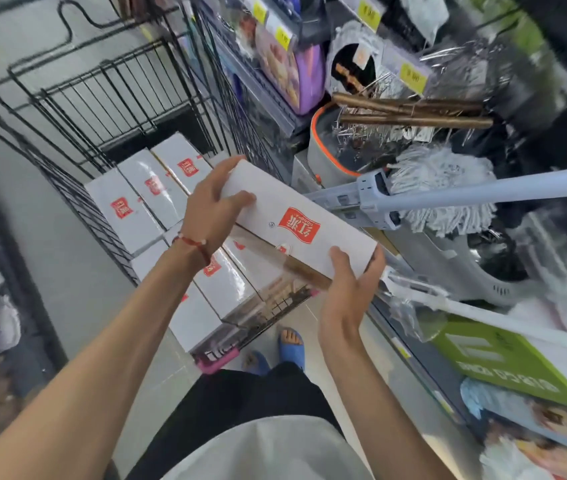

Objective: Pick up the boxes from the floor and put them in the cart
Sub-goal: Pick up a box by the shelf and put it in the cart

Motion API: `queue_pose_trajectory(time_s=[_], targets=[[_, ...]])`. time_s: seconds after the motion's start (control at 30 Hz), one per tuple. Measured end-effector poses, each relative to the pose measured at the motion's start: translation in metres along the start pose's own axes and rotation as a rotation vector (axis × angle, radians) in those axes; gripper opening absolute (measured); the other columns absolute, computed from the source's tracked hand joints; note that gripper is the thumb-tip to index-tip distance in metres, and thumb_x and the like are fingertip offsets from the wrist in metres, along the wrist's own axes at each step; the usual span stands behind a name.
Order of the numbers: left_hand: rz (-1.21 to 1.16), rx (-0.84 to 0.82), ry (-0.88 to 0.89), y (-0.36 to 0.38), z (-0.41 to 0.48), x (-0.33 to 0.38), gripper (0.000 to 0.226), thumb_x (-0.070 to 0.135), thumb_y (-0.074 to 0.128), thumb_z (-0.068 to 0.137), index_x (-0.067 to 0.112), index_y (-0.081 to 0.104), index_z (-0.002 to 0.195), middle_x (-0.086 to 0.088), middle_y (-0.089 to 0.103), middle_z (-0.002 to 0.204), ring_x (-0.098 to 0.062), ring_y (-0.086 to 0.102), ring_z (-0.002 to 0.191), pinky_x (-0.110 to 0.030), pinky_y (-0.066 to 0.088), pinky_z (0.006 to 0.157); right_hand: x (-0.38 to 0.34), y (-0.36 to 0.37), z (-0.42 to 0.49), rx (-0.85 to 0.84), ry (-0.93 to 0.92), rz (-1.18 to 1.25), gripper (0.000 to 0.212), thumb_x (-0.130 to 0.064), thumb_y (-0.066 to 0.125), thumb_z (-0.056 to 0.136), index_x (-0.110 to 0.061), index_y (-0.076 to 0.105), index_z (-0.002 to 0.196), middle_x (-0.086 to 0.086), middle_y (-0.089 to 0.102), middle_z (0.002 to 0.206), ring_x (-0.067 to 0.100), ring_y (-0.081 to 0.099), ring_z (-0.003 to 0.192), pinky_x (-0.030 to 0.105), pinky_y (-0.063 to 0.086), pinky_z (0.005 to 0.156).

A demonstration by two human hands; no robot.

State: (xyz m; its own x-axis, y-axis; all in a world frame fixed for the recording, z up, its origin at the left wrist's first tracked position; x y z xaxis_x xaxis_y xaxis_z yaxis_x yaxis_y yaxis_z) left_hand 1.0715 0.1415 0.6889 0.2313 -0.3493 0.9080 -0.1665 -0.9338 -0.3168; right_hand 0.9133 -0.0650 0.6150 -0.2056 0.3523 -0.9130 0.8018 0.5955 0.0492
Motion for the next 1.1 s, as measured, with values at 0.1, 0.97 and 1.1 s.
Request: queue_pose_trajectory(time_s=[0.1,0.97,1.1], targets=[[-0.011,-0.008,0.008,0.0,0.021,0.001,0.05,0.015,0.064,0.088,0.026,0.056,0.136,-0.004,0.054,0.14,-0.026,0.056,0.123,-0.047,0.05,0.105,0.0,0.014,0.008,-0.004,0.015,0.019,0.055,-0.005,0.066,0.096,-0.028,0.044,0.139,-0.004,0.066,0.123,-0.007,0.071,0.091,0.012,0.057,0.062],[-0.006,-0.436,0.183,-0.09,0.099,0.008,0.059,0.007,0.061,0.09,0.027,0.051,0.145,-0.001,0.056,0.143,-0.02,0.055,0.126,-0.028,0.045,0.101,0.005,0.125,-0.105,0.35,-0.141,0.146,0.063,-0.011,0.07,0.09,-0.025,0.044,0.146,-0.003,0.063,0.131,-0.006,0.064,0.105,0.007,0.051,0.077],[0.006,-0.44,0.213,-0.097,0.09,0.01,0.059,0.002,0.062,0.088,0.019,0.052,0.144,-0.002,0.058,0.14,-0.021,0.054,0.129,-0.04,0.044,0.111,0.011,0.124,-0.117,0.341,-0.14,0.138,0.062,-0.009,0.068,0.093,-0.026,0.042,0.146,-0.011,0.064,0.124,-0.011,0.064,0.099,0.008,0.052,0.077]])
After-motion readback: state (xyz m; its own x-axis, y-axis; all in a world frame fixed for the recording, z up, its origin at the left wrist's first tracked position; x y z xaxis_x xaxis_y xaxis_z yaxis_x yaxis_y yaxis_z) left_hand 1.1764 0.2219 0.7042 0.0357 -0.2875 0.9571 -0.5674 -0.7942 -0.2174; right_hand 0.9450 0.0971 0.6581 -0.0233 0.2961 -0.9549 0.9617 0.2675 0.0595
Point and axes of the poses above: each hand's wrist, its own z-axis towards the middle knuckle, its own y-axis out of the palm, x = y × z, the point moved 9 cm from there along z, towards the middle knuckle
